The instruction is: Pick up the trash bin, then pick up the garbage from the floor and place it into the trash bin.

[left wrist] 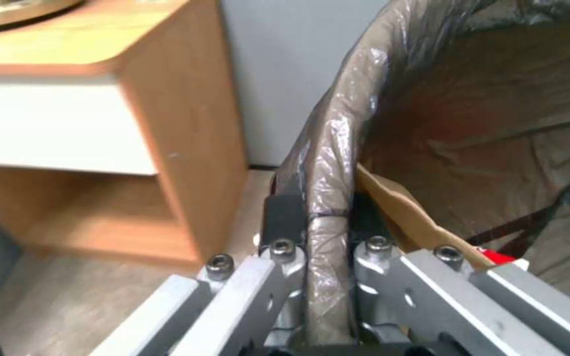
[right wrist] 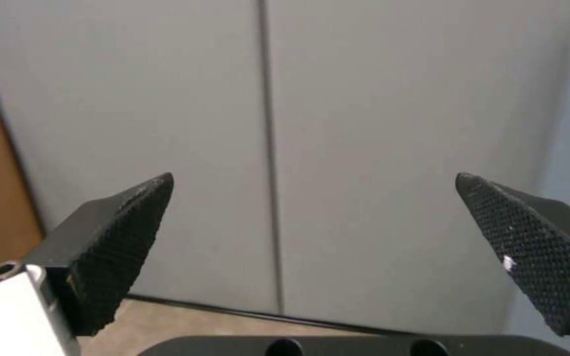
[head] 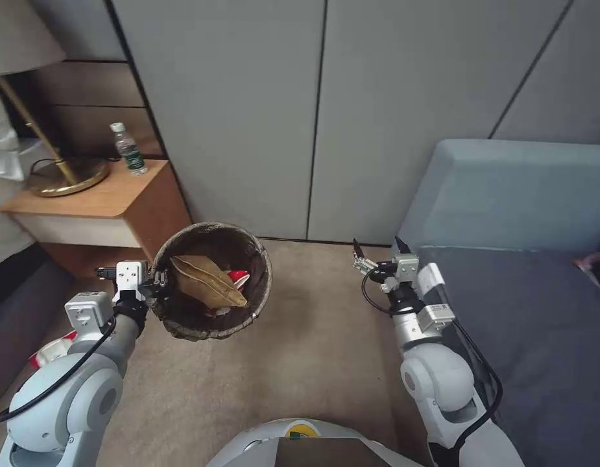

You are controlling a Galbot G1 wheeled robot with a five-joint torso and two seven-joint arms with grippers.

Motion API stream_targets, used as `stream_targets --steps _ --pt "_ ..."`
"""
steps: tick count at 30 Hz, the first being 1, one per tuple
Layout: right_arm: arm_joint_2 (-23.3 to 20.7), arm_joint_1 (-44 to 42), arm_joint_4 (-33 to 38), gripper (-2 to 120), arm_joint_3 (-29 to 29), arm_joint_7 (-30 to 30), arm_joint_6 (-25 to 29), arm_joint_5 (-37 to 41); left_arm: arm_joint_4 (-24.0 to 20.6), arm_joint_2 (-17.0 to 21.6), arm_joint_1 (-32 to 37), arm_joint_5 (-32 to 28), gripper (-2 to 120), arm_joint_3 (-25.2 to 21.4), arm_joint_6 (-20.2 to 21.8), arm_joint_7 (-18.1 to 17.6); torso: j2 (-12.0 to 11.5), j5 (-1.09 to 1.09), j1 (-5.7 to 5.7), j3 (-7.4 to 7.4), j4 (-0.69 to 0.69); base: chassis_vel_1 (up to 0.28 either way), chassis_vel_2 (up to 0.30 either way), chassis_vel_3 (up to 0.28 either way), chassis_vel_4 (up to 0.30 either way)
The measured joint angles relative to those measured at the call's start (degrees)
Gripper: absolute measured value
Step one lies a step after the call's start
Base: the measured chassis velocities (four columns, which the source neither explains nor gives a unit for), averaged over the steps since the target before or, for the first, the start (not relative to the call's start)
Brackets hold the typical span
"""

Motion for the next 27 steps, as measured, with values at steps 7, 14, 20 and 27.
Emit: stream_targets --steps 7,14,20,27 --pt "-0.1 0.5 -0.4 100 -0.7 0.0 -0.3 0.1 0.0 -0.1 0.0 0.0 2 0.0 0.0 0.1 0.0 0.00 0.00 0.01 -0.01 0.107 0.101 0.114 0.100" --pt "-0.1 0.9 -0.7 100 -1.3 0.1 -0.6 0.0 0.0 0.1 0.0 -0.1 2 0.0 0.0 0.1 0.0 0.00 0.00 0.01 -0.01 0.117 0.121 0.129 0.118" --pt "-0.1 1.0 -1.0 100 -1.5 0.2 -0.7 0.1 0.0 0.2 -0.1 -0.2 2 0.0 0.0 0.1 0.0 0.00 0.00 0.00 -0.01 0.139 0.125 0.126 0.127" --pt "0.0 1.2 -1.1 100 -1.8 0.5 -0.9 0.2 0.0 0.2 -0.1 -0.3 2 0.0 0.0 0.0 0.0 0.00 0.00 0.00 -0.02 0.119 0.122 0.119 0.129"
